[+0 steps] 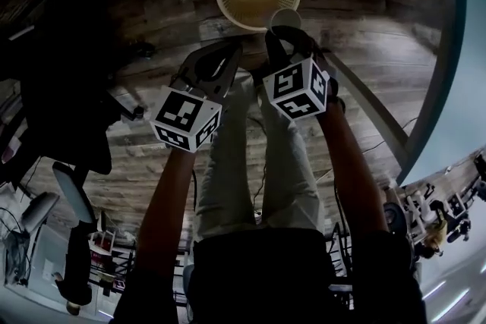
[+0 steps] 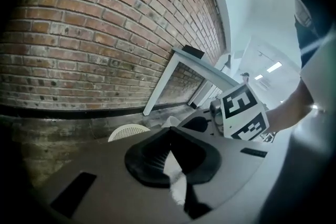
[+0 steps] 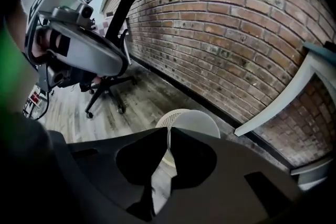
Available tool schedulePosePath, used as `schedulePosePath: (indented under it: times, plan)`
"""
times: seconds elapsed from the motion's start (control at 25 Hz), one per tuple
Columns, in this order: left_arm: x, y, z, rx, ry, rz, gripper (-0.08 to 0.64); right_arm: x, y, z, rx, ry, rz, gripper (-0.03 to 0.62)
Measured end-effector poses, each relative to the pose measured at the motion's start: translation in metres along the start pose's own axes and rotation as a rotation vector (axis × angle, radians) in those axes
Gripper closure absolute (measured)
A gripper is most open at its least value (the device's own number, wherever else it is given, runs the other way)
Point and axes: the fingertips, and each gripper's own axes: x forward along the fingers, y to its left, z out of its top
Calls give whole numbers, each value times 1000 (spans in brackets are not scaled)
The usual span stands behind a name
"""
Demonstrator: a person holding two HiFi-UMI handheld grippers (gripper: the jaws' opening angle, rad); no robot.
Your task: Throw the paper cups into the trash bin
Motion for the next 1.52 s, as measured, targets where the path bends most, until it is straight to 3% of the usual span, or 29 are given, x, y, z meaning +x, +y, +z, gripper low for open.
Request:
schedulePosePath:
  times: [0.44,0.8,1.04,1.44,1.52]
  plan:
    - [22,40,-58,-34,43,2,551,83,7,-61,25,96,-21,571]
    - [28,70,-80,-73,40,19,551,139,9,-102,43,205,-39,571]
    - [34,71,-84,-72,47,13,551,160,6,-115,61,221,-31,571]
    - [34,86,-99,-93,76,44,551,178,-6,-127,90,244,-98,570]
    - [35,85,-96,-98,71,47,551,177,-6,-127,112,238,-78,531]
